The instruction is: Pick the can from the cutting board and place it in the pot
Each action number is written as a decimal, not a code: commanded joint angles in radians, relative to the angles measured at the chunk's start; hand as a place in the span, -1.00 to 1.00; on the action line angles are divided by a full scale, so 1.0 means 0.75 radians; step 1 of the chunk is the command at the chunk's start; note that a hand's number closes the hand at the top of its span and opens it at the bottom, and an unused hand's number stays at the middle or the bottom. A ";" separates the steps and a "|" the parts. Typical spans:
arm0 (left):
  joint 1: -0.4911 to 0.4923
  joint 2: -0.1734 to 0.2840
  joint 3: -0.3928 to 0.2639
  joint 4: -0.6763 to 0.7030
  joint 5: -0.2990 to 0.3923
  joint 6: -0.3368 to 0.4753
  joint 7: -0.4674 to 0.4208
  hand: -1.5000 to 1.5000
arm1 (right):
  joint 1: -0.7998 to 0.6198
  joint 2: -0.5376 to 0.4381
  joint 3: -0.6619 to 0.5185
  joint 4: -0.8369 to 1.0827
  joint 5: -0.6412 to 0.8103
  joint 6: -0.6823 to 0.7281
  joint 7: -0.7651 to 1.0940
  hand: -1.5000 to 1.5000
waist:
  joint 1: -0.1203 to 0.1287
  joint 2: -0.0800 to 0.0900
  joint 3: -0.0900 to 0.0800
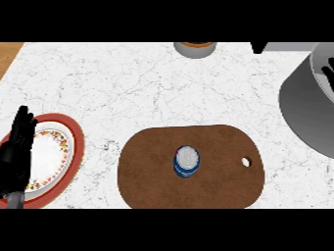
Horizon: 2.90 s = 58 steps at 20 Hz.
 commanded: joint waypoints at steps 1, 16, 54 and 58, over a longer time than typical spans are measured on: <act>-0.062 -0.013 0.037 -0.016 -0.005 -0.035 -0.013 0.00 | -0.126 0.000 -0.042 0.091 -0.058 0.147 -0.034 1.00 | 0.006 0.013 -0.005; -0.407 -0.068 0.072 0.052 0.133 -0.216 0.028 0.00 | 0.100 -0.113 0.253 -0.104 0.518 0.415 -0.797 -1.00 | -0.024 0.012 -0.005; -0.461 -0.264 0.183 0.116 -0.079 -0.321 0.049 0.00 | -0.044 0.315 0.668 -0.283 1.293 0.798 0.074 -1.00 | -0.008 0.012 -0.005; -0.366 -0.208 0.261 0.069 0.001 -0.451 0.054 0.00 | -0.067 0.464 0.759 -0.212 1.442 0.752 0.178 -1.00 | -0.001 0.011 -0.005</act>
